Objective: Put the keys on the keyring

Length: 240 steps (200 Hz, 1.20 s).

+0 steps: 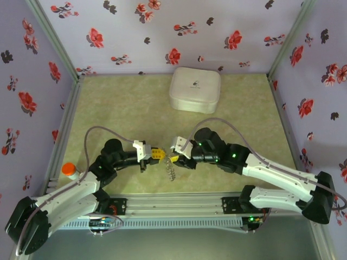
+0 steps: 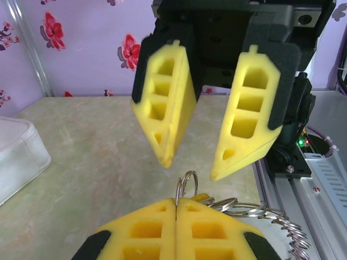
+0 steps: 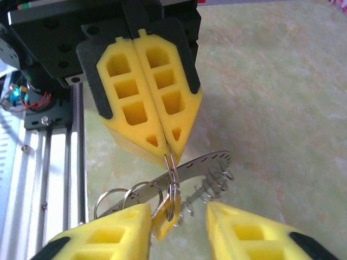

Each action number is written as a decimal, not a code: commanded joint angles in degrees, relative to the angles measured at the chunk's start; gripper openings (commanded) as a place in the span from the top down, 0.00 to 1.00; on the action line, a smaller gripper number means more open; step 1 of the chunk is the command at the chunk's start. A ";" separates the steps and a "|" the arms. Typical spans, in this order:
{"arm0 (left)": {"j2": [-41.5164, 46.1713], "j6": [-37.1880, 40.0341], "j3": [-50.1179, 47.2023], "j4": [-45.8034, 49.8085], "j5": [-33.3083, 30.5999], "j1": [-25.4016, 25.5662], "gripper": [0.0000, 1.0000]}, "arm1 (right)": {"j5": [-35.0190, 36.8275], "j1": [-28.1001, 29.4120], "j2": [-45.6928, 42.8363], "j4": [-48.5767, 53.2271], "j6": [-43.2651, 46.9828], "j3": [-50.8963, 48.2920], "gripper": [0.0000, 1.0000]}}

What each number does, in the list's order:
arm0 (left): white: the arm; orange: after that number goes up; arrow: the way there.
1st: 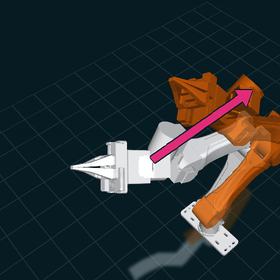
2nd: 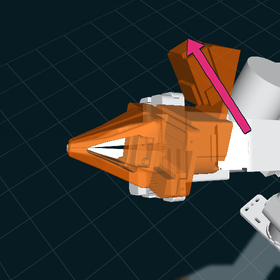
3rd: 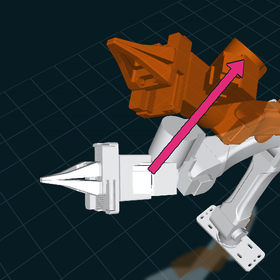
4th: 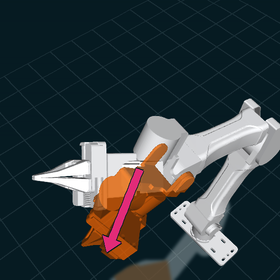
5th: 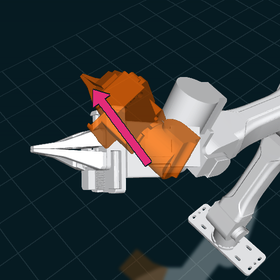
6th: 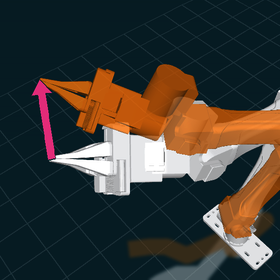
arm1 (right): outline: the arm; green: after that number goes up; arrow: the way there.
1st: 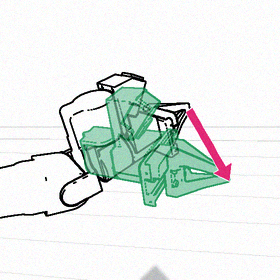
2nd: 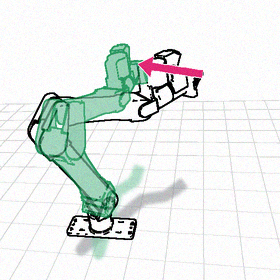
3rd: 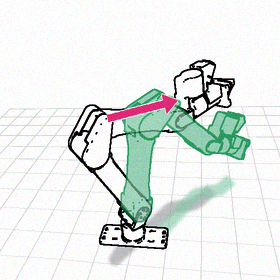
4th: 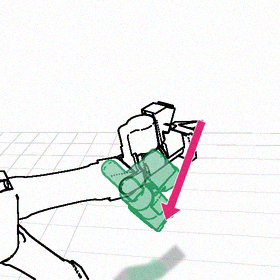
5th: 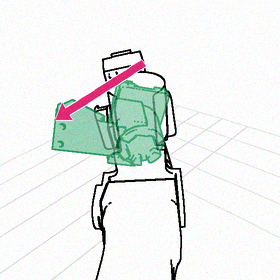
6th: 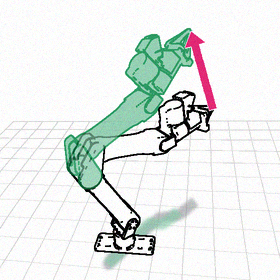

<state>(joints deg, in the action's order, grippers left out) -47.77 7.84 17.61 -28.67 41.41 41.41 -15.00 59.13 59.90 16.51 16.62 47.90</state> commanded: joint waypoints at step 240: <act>-0.26 -1.58 0.07 -3.59 2.69 0.38 1.00 | -2.74 -0.33 -0.65 -11.03 -2.28 -5.80 0.69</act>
<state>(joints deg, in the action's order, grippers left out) -47.83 7.42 17.19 -28.75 42.30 41.41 -15.20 59.13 59.35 10.33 14.81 43.31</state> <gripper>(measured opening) 0.061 0.305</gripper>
